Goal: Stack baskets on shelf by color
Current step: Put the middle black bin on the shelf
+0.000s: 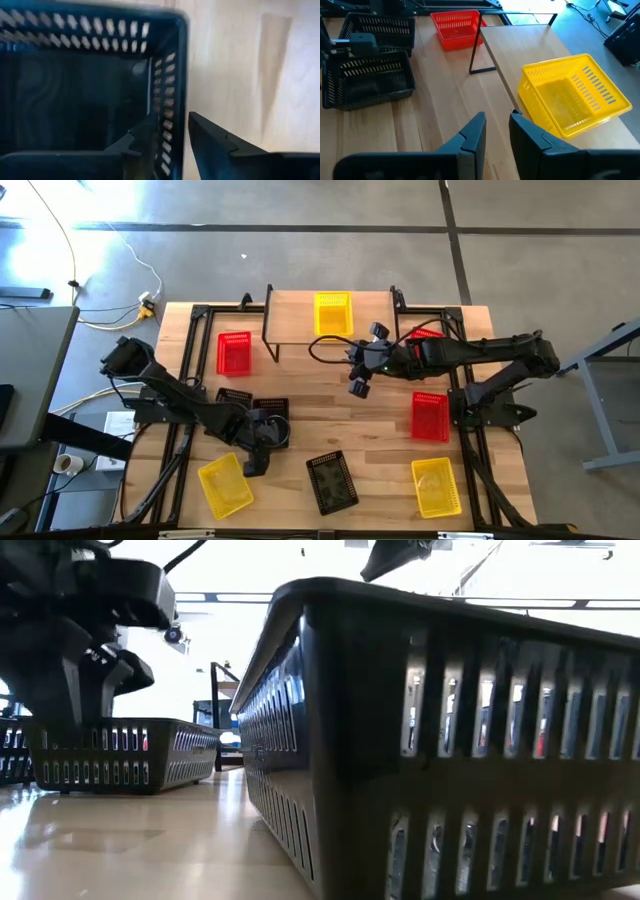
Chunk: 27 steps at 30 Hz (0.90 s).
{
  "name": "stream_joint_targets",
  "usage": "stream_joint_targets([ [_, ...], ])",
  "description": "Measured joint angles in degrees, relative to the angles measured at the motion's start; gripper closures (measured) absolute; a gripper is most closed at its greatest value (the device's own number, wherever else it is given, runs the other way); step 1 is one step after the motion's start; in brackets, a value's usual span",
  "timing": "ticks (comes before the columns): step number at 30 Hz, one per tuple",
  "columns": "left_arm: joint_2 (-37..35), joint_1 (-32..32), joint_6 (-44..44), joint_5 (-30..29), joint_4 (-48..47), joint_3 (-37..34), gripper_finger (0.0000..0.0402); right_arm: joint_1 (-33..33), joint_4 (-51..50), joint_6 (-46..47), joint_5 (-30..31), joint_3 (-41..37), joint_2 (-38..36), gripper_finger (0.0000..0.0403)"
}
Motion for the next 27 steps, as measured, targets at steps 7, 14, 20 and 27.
stream_joint_targets([
  [7, -0.86, 0.00, -1.06, -0.48, 0.47, 0.55, 0.0390, 0.00, -0.05, -0.01, -0.01, 0.00, 0.01, 0.0330],
  [14, -0.79, 0.00, 1.14, -0.47, -0.44, 4.64, 0.0397, 0.00, -0.08, 0.00, -0.01, 0.00, 0.02, 0.0330],
  [20, -0.96, 0.38, 6.06, -1.52, -7.12, 11.60, 0.0398, 0.00, -0.09, 0.00, 0.00, 0.00, 0.02, 0.0330],
  [27, -3.30, 3.15, 13.58, -5.69, -17.27, 19.41, 0.0400, 0.00, -0.09, -0.02, 0.10, 0.00, 0.02, 0.0330],
])
